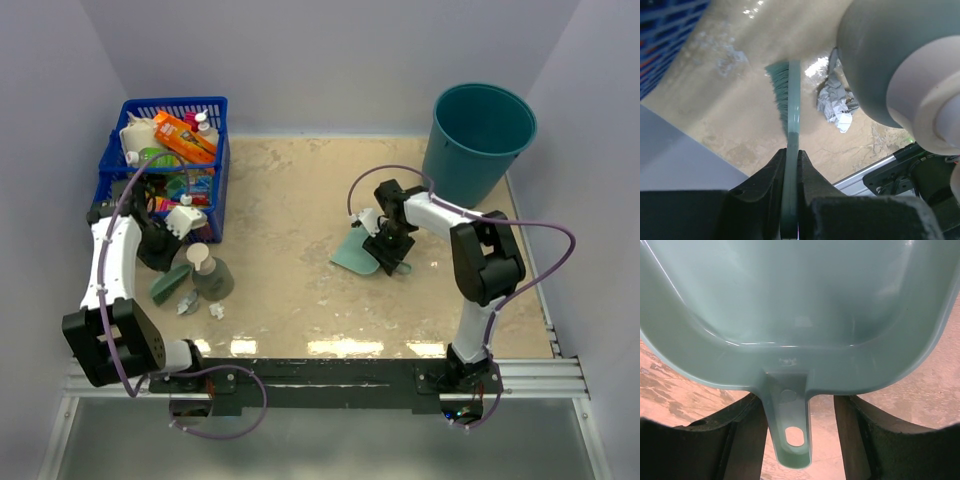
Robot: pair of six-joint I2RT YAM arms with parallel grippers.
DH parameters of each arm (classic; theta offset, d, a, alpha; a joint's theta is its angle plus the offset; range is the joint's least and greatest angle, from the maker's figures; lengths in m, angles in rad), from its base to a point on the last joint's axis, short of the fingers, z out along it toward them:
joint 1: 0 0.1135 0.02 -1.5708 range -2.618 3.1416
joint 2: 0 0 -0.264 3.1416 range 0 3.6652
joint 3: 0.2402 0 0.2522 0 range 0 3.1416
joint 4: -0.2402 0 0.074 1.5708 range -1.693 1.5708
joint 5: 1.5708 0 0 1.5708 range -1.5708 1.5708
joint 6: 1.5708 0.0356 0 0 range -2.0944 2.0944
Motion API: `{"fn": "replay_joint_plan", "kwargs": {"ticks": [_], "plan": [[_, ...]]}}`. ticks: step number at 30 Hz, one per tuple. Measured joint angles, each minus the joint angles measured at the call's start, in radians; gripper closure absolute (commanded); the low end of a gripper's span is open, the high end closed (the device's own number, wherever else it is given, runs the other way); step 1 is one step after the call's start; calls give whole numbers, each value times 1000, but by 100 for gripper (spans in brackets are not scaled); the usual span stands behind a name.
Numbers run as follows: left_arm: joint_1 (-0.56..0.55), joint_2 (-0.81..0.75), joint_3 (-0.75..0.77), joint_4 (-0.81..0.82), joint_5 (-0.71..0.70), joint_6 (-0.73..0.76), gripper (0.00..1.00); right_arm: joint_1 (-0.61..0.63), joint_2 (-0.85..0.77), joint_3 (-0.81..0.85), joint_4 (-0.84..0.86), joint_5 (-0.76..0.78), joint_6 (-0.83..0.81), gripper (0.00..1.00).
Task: Sweep away the paper scraps from the table
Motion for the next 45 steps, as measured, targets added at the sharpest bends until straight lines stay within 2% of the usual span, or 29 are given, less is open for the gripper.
{"fn": "replay_joint_plan", "kwargs": {"ticks": [11, 19, 28, 32, 37, 45], "plan": [[3, 8, 161, -82, 66, -32, 100, 0, 18, 26, -1, 0, 0, 44], [6, -121, 162, -116, -41, -24, 100, 0, 45, 63, -7, -2, 1, 44], [7, -126, 20, -117, -142, -16, 100, 0, 52, 76, -3, -21, 1, 43], [7, -130, -21, -116, -138, 11, 100, 0, 51, 76, -2, -24, 1, 43], [6, -208, -99, -107, -112, 73, 100, 0, 45, 66, 7, -24, 0, 43], [7, -261, -128, -109, -75, 135, 100, 0, 45, 67, 7, -23, -1, 43]]}}
